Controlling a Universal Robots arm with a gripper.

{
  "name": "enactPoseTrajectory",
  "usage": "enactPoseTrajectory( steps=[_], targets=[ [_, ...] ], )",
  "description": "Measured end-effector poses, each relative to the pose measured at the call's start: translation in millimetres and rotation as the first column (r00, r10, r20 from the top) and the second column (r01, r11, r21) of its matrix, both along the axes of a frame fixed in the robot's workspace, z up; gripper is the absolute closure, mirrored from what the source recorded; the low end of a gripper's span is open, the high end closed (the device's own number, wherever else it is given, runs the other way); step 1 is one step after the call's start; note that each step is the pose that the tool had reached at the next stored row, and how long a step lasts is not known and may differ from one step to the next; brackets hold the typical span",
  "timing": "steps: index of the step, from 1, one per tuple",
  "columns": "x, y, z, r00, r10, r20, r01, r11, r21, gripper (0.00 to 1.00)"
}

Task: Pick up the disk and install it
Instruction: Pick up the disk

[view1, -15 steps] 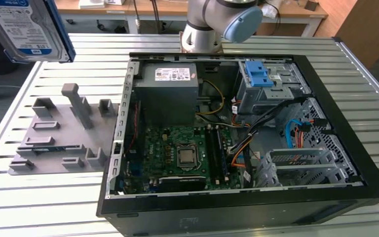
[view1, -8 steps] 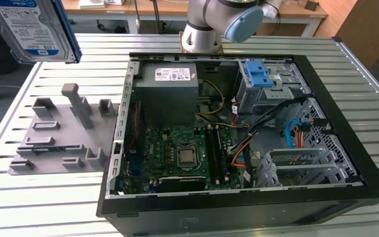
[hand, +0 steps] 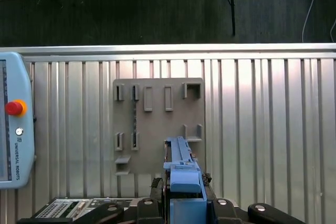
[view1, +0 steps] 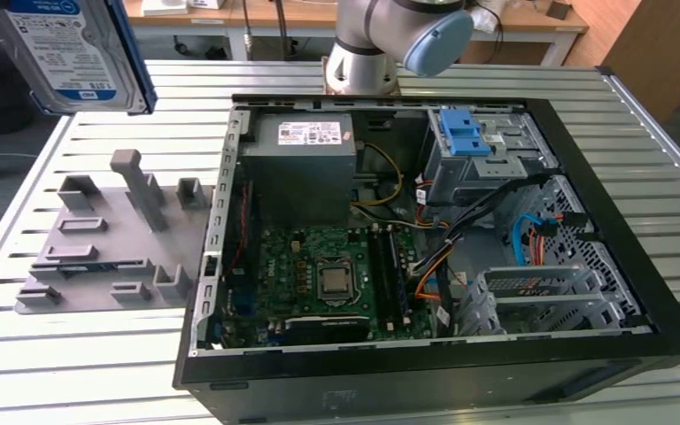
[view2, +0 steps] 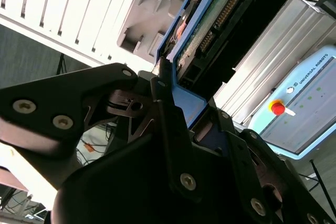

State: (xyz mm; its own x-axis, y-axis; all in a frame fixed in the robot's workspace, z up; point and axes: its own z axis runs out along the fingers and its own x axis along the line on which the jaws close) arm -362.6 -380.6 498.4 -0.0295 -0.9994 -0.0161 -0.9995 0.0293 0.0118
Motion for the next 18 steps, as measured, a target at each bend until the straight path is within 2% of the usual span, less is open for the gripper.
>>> enactPoseTrajectory(
  steps=[18],
  targets=[
    [28.9,-2.8,0.0,1.0,0.0,-0.0039,0.0,1.0,0.0,0.64]
  ],
)
